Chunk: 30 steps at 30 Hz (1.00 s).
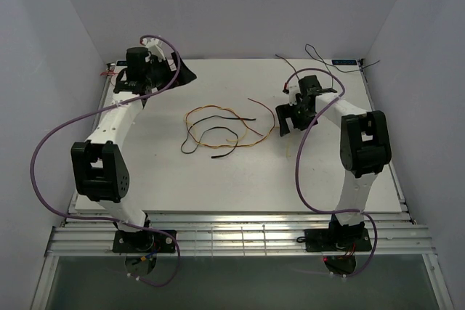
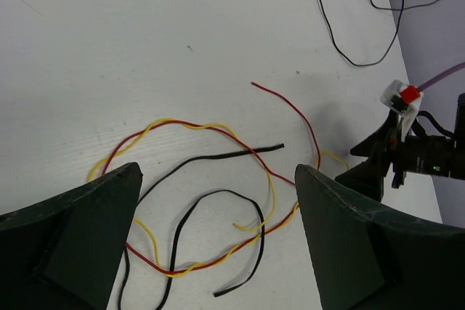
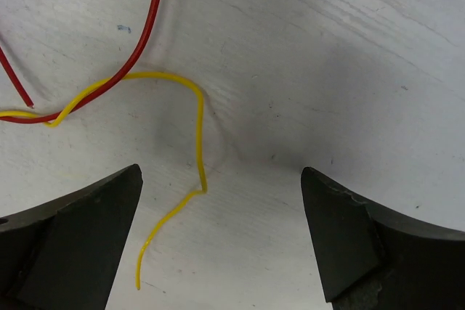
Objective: Untangle the cables
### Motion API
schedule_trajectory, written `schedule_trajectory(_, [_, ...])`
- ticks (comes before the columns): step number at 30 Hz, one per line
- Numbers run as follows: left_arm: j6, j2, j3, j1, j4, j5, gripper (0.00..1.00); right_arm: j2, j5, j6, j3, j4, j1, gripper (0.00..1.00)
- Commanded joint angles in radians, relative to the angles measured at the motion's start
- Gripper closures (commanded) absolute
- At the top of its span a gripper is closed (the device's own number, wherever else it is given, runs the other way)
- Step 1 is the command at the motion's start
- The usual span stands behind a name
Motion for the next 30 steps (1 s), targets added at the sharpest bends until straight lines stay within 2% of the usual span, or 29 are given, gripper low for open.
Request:
schedule_trajectory(1, [0.001, -0.031, -0.007, -0.025, 0.009, 0.037, 0.02, 0.02, 0.034, -0.021, 0.035, 0.014, 0.026, 0.06])
schedule_trajectory(3, [-0.001, -0.022, -0.01, -0.045, 0.009, 0.037, 0.02, 0.04, 0.055, -0.024, 0.03, 0.025, 0.037, 0.1])
schedule_trajectory(6, [-0.004, -0.008, -0.012, -0.065, 0.011, 0.042, 0.02, 0.061, 0.075, -0.024, 0.03, 0.044, 0.049, 0.21])
schedule_trajectory(10, [-0.019, 0.015, -0.007, -0.088, 0.023, 0.058, 0.02, 0.062, 0.101, -0.018, 0.01, 0.08, 0.054, 0.71])
schedule_trajectory(12, [-0.026, 0.027, -0.001, -0.105, 0.025, 0.071, 0.02, 0.04, 0.109, -0.019, -0.005, 0.102, 0.054, 0.83])
schedule_trajectory(13, [-0.03, 0.045, 0.002, -0.112, 0.031, 0.077, 0.02, 0.028, 0.107, -0.021, -0.011, 0.11, 0.055, 0.92])
schedule_trajectory(21, [-0.047, 0.154, 0.049, -0.241, 0.051, 0.141, 0.02, -0.237, 0.097, -0.081, -0.125, 0.258, 0.088, 0.92])
schedule_trajectory(26, [-0.104, 0.202, 0.052, -0.309, 0.127, 0.236, 0.02, -0.388, 0.054, -0.179, -0.217, 0.375, 0.135, 0.92])
schedule_trajectory(30, [-0.148, 0.234, 0.059, -0.362, 0.202, 0.276, 0.02, -0.455, 0.046, -0.228, -0.232, 0.377, 0.173, 0.92])
